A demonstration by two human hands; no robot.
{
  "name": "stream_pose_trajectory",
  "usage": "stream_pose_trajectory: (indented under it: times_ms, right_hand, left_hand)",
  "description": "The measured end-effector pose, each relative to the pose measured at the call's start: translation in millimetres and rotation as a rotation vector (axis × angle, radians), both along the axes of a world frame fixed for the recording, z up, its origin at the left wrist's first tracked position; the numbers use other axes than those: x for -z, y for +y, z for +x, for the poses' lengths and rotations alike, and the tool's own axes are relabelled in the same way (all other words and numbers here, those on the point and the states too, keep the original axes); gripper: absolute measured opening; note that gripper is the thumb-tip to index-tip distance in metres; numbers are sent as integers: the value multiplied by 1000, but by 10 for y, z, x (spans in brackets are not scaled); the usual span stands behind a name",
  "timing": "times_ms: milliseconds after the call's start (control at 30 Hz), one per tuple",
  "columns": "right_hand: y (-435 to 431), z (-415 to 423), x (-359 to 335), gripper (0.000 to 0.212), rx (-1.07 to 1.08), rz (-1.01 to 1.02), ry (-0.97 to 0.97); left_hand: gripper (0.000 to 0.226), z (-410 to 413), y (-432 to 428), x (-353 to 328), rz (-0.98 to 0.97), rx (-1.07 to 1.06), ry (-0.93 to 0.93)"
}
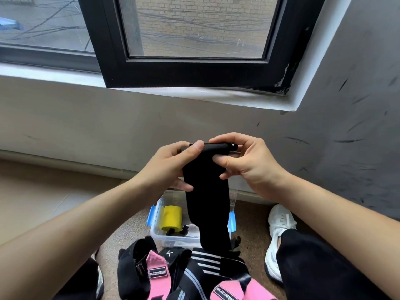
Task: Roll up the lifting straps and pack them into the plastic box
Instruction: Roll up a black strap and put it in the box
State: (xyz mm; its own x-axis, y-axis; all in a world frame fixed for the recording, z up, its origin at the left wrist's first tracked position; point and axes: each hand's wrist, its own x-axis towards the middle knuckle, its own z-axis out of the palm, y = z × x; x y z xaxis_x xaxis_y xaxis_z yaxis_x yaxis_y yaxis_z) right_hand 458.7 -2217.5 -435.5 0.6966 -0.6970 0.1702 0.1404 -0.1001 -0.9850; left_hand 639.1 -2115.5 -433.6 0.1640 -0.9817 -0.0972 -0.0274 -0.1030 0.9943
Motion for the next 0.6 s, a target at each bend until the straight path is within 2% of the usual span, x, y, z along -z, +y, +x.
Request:
stream_pose_trajectory:
  times_ms: [167,300,400,467,600]
  right_hand:
    - [9,-5,-6,37,12,-55,44]
    - [-19,-33,-65,55,-7,53,120]
    - [-22,-49,-89,46,-77,112,195]
    - [-7,-49,-78,50,-116,114,239]
    - [-13,-58,-60,40,-119,80,204]
  left_hand:
    - [21,14,-18,16,-71,-60,6]
    - [22,16,8,-5,-116,-50,-6]
    - [26,35,24,6,-173,-46,-74]
    - [29,20,36,8,-227,-25,-115]
    - [32,-15,54,11,-327,-32,-200]
